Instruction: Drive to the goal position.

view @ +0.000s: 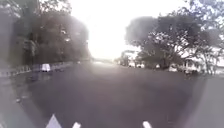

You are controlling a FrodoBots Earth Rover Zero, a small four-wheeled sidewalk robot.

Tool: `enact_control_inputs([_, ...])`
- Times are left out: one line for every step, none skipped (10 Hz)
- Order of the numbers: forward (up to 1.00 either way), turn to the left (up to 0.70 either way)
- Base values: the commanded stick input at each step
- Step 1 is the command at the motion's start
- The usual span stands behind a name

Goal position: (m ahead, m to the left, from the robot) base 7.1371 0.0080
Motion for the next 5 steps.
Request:
enact_control_inputs([0.70, 0.00])
enact_control_inputs([0.70, 0.00])
enact_control_inputs([0.70, 0.00])
enact_control_inputs([0.70, 0.00])
enact_control_inputs([0.70, 0.00])
